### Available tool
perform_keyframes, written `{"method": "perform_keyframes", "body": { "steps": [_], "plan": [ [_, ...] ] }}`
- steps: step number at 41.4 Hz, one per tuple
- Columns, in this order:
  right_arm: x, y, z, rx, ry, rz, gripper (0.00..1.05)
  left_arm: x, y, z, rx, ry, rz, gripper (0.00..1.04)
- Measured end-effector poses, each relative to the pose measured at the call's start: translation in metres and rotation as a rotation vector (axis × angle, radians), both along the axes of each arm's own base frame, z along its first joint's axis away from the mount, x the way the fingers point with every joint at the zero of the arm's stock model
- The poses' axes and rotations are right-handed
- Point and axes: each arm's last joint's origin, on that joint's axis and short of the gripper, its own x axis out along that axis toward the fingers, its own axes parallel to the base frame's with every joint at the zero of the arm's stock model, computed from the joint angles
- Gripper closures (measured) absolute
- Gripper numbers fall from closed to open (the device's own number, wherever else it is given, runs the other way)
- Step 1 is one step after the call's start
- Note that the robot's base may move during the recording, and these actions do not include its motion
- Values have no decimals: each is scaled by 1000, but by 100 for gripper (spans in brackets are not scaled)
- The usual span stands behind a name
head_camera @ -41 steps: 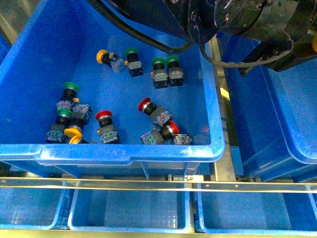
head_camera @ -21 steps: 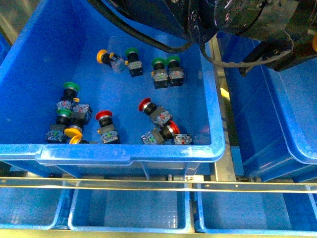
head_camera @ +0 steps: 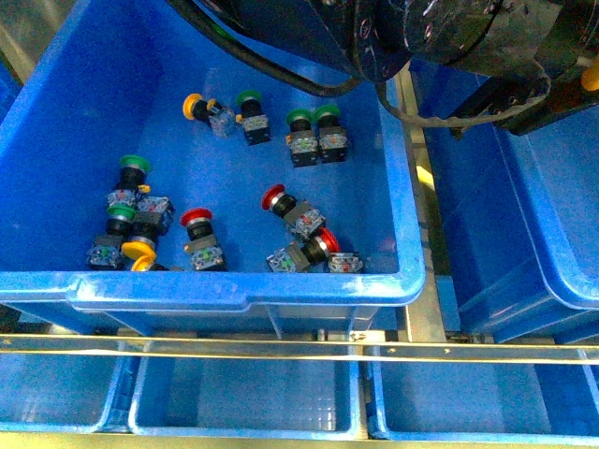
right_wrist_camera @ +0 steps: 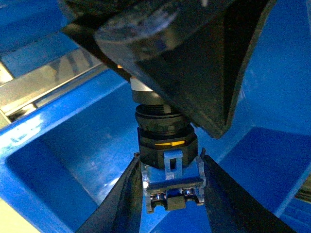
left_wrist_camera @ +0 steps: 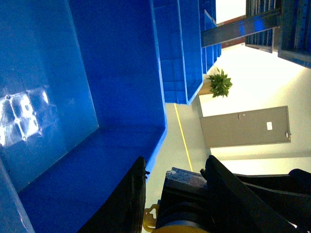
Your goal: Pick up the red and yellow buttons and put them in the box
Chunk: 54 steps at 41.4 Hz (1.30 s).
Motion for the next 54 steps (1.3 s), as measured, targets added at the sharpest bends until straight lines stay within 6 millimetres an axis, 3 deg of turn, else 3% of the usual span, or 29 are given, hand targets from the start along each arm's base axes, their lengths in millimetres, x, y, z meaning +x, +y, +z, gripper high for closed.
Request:
{"method": "perform_keyframes", "body": {
  "steps": [14,26,39,54],
  "plan": [
    [-2,-2,3,0,-7,-7,79,-2,-2,0,-1,17,4,7],
    [-3,-2,2,-2,1,-8,79,1,-1,4,-18,26,18,8],
    [-5,-5,3,-3,0,-23,79,21,11,22,-92,43,70,8],
    [-4,-9,3,-6,0,-38,79,37,40,8,-62,60,114,8]
  ]
}}
